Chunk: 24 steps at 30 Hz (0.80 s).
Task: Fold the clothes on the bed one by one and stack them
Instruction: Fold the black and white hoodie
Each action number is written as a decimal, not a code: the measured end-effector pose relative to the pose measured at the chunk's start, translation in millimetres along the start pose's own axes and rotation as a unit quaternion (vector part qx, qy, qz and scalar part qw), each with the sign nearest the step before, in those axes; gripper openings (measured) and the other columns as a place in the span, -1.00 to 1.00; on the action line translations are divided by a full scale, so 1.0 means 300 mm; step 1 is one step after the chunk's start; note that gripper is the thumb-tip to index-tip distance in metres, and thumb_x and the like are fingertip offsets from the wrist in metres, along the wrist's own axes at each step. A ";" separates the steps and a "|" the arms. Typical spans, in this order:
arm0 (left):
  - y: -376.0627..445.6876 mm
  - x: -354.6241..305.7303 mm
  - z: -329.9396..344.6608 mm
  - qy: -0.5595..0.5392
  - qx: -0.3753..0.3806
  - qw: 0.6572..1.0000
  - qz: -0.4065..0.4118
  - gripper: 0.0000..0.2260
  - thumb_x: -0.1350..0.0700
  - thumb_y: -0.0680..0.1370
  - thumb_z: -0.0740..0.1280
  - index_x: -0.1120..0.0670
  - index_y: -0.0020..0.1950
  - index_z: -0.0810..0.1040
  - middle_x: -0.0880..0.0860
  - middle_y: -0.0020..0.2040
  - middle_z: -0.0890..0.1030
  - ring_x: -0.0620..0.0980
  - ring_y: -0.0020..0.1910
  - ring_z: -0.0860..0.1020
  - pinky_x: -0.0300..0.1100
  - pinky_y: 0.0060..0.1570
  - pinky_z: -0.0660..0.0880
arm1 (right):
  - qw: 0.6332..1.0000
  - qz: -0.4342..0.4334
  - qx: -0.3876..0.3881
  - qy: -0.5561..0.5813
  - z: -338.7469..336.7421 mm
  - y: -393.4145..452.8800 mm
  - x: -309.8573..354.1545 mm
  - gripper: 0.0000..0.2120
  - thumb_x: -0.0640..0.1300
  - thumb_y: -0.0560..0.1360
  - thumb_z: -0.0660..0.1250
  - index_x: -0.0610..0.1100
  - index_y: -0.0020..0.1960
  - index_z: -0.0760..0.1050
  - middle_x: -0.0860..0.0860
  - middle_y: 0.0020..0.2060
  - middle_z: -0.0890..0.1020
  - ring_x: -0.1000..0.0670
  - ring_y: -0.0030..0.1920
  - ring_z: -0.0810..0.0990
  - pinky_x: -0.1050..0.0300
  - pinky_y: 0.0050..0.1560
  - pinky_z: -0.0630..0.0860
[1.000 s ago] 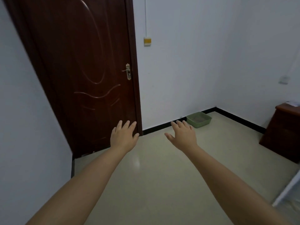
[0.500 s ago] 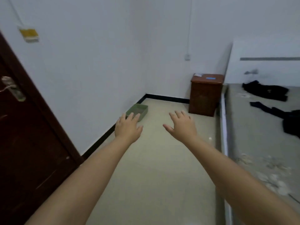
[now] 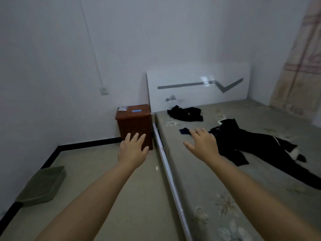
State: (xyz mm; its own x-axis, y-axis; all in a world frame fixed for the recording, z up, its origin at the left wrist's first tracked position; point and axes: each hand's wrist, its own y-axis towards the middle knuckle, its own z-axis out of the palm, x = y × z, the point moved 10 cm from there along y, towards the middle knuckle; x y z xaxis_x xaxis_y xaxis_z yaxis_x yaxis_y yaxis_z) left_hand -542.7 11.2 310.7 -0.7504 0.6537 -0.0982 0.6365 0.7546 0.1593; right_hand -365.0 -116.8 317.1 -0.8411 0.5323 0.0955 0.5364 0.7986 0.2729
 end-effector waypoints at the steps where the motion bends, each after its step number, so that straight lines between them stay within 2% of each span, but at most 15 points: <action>1: 0.079 -0.032 0.021 -0.007 0.002 1.000 0.015 -0.52 -0.11 0.60 0.04 -0.05 0.50 0.03 0.00 0.52 0.08 0.07 0.50 -0.03 -0.01 0.41 0.04 | 1.000 0.027 0.005 -0.007 0.022 0.056 -0.075 -0.44 0.19 0.53 0.12 -0.09 0.42 0.22 -0.05 0.38 0.32 -0.06 0.41 0.21 -0.01 0.33 0.23; 8: 0.668 -0.194 0.244 -0.012 0.031 0.994 0.104 -0.51 -0.11 0.61 0.02 -0.04 0.51 0.00 -0.01 0.52 0.05 0.07 0.50 -0.06 -0.04 0.42 0.05 | 0.983 0.173 0.025 -0.052 0.199 0.403 -0.459 -0.43 0.19 0.54 0.08 -0.06 0.46 0.15 -0.02 0.44 0.23 -0.07 0.46 0.13 -0.03 0.38 0.18; 13: 1.113 -0.358 0.391 0.002 0.025 0.976 0.214 -0.51 -0.11 0.60 0.03 -0.02 0.50 0.02 0.00 0.51 0.08 0.06 0.48 0.02 -0.11 0.39 0.08 | 0.957 0.282 0.037 -0.065 0.329 0.605 -0.685 -0.43 0.20 0.55 0.05 -0.05 0.46 0.13 -0.02 0.45 0.21 -0.07 0.46 0.11 -0.03 0.40 0.17; 16: 1.348 -0.479 0.498 -0.019 0.046 0.963 0.266 -0.51 -0.10 0.61 0.03 0.00 0.50 0.03 0.03 0.51 0.10 0.08 0.48 0.02 -0.04 0.43 0.05 | 0.935 0.347 0.045 -0.065 0.400 0.679 -0.829 -0.43 0.19 0.55 0.06 -0.06 0.46 0.13 -0.03 0.45 0.22 -0.07 0.46 0.12 -0.02 0.40 0.18; 21: 1.585 -0.757 0.747 -0.029 0.110 0.935 0.335 -0.51 -0.09 0.61 0.01 -0.01 0.51 0.00 0.03 0.52 0.07 0.09 0.49 0.00 -0.08 0.42 0.04 | 0.892 0.439 0.081 -0.064 0.562 0.675 -1.089 -0.43 0.18 0.55 0.06 -0.06 0.47 0.11 -0.03 0.46 0.19 -0.06 0.47 0.10 0.04 0.41 0.14; 24: 1.676 -0.930 0.933 -0.030 0.122 0.921 0.369 -0.51 -0.11 0.61 0.01 -0.02 0.50 0.01 0.02 0.51 0.09 0.08 0.49 0.02 -0.07 0.41 0.06 | 0.871 0.476 0.102 -0.069 0.698 0.670 -1.265 -0.42 0.18 0.55 0.06 -0.08 0.47 0.12 -0.05 0.45 0.22 -0.07 0.46 0.13 0.07 0.43 0.13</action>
State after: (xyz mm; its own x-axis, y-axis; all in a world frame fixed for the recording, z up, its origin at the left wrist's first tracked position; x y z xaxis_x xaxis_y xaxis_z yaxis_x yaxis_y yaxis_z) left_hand 36.7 224.2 143.2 -0.0904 0.9901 -0.1074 0.9958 0.0886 -0.0212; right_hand 76.4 -99.5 135.1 0.0010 0.9979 0.0652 0.9990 0.0018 -0.0437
